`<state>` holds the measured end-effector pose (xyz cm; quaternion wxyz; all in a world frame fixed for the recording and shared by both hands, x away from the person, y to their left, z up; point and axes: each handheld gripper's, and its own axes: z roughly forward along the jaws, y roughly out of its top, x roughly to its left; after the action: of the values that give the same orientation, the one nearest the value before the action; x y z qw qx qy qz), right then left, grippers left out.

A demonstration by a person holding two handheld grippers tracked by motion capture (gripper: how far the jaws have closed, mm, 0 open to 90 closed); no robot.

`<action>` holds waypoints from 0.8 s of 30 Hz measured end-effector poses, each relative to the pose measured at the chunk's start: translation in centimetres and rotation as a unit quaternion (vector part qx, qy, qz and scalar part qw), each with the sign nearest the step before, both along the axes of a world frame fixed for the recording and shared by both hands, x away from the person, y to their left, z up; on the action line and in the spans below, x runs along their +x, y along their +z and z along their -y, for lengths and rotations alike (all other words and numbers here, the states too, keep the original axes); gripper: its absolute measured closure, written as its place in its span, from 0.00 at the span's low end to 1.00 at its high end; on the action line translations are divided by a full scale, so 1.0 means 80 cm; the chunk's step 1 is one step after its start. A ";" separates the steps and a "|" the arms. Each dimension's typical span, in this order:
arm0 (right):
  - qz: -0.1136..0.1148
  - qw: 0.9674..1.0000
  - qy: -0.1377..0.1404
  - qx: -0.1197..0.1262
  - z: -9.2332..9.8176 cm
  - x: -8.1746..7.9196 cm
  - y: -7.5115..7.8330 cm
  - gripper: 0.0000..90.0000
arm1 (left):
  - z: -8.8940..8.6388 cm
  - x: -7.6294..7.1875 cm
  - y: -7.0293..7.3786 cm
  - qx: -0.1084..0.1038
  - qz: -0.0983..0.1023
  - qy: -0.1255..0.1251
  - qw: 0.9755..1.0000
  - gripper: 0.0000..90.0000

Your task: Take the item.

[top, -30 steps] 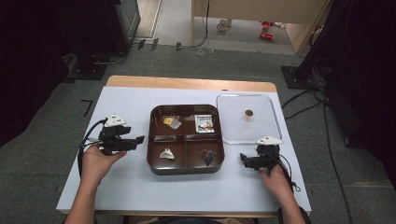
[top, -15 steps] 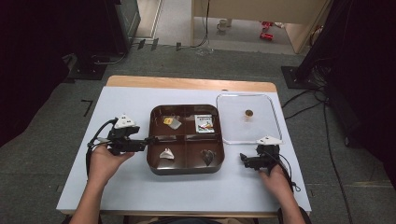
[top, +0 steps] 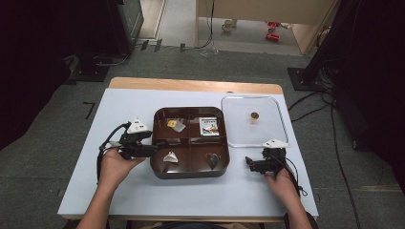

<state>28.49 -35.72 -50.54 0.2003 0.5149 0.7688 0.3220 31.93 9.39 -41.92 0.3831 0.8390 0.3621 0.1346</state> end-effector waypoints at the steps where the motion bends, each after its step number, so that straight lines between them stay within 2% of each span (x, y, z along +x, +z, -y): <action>1: 0.000 1.000 0.000 0.000 0.000 0.000 0.000 0.00 | 0.003 0.000 -0.001 0.002 0.001 -0.004 1.000 0.39; 9: 0.000 1.000 0.000 0.000 0.000 0.000 0.000 0.00 | 0.016 0.000 -0.007 -0.002 -0.002 -0.027 1.000 0.43; 14: 0.000 1.000 0.000 0.000 0.000 0.000 0.000 0.00 | 0.021 0.000 -0.011 0.002 0.007 -0.042 0.999 0.46; 21: 0.000 1.000 0.000 -0.001 0.000 0.000 0.000 0.00 | 0.031 0.003 -0.017 -0.001 -0.002 -0.064 0.998 0.47; 24: 0.000 1.000 0.000 -0.001 0.000 0.000 0.000 0.00 | 0.036 0.004 -0.022 0.011 -0.013 -0.075 0.997 0.48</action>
<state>28.46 -35.71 -50.53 0.2008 0.5147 0.7690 0.3216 32.26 6.50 -43.67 0.3784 0.8696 0.3014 0.0987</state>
